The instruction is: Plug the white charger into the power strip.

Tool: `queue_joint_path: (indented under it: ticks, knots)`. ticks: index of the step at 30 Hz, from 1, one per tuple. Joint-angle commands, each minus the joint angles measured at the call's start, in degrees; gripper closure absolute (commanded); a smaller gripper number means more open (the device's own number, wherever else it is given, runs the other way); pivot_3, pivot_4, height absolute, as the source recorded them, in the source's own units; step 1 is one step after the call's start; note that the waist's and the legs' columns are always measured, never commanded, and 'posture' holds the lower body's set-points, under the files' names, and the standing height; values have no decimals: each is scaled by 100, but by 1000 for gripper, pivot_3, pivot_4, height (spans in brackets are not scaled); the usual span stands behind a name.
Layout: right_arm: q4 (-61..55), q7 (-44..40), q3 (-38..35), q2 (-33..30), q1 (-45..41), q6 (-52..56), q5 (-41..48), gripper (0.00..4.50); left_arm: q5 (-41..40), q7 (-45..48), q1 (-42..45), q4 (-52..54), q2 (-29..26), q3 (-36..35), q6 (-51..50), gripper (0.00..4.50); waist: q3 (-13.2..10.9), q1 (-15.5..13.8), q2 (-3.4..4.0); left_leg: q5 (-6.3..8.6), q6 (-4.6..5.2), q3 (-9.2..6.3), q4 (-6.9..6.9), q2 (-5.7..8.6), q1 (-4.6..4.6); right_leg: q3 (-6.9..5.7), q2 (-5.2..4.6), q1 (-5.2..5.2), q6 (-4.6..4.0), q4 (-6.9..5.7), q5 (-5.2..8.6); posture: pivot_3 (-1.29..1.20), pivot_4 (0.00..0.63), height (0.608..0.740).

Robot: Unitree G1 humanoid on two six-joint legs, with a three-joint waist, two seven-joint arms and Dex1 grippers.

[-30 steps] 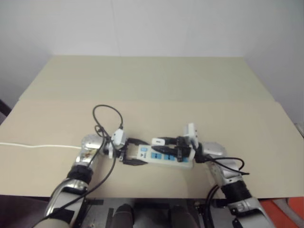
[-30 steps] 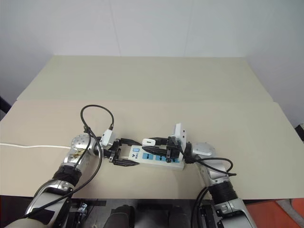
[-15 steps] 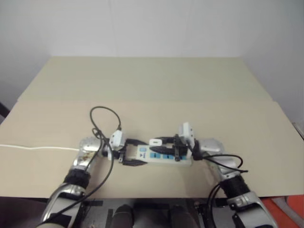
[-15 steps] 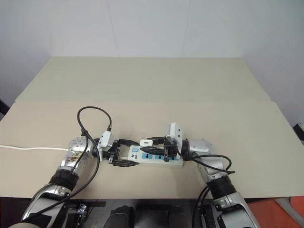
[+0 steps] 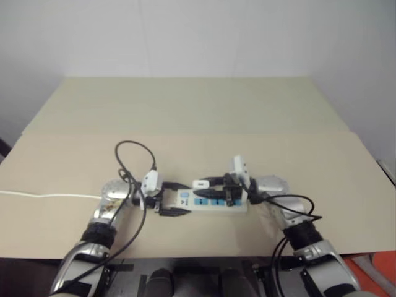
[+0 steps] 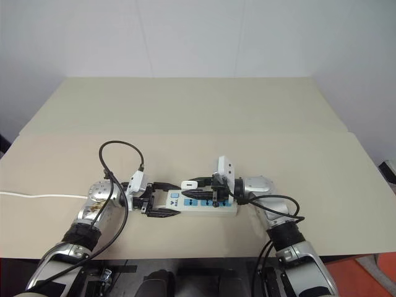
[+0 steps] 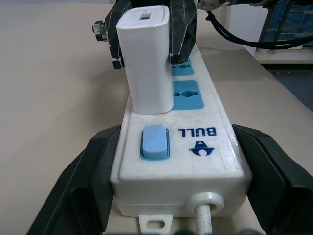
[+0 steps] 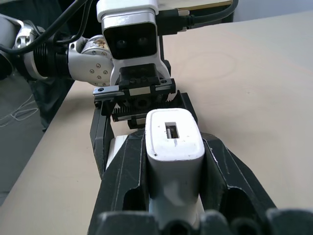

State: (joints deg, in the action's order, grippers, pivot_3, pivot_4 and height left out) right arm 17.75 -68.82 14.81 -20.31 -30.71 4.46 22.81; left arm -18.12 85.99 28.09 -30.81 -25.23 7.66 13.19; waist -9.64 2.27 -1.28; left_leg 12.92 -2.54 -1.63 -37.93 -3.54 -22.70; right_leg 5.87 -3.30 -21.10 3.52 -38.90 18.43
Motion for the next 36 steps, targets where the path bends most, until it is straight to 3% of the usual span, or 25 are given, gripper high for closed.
queue_joint_path:
  ticks: [1, 11, 23, 24, 26, 33, 36]
  knots:
    - [785, 259, -179, -205, 156, 96, -418, 3364, -159, 175, -61, 371, -124, -124, 35, 1242, 1, 10, -1, 0, 0, 0, 0, 0, 2, 0, 0, 2, 0, 0, 0, 0, 150, 740]
    - [861, 257, -46, -173, 409, -1069, -702, 3364, -156, 140, -85, 418, -148, -144, 8, 1242, 2, 10, -3, 1, -1, 0, 6, 0, 2, 0, -1, 4, 0, 11, 0, 0, 150, 740]
    - [1070, 64, -32, -193, 144, -459, -558, 3364, -168, 146, -103, 457, -160, -141, -22, 1242, 5, 18, -6, 1, -1, 0, 7, -2, 9, 0, 1, 7, 0, 7, -1, 0, 150, 740]
    - [1059, 24, -29, -199, 143, -439, -549, 2802, -166, 146, -106, 459, -163, -143, -24, 1242, 5, 18, -6, 1, -1, 0, 7, -2, 9, 0, 0, 8, -1, 7, -1, 0, 150, 740]
    - [1035, -48, -35, -198, 165, -493, -531, 2489, -161, 146, -111, 460, -170, -142, -20, 1242, 6, 18, -8, 1, -1, 0, 7, -2, 10, 0, 1, 8, -1, 8, -1, 0, 150, 740]
    - [833, -252, -101, -224, 307, -617, -444, 54, -115, 131, -122, 445, -186, -139, 14, 1242, 9, 21, -14, 2, 1, 0, 21, -5, 6, -2, 2, 8, -1, 32, 0, 0, 150, 740]
    - [777, -277, -160, -230, 332, -660, -459, 20, -113, 131, -121, 437, -190, -136, 21, 1242, 9, 25, -15, 3, 2, 0, 23, -7, 4, -2, 3, 8, -1, 39, 0, 0, 150, 740]
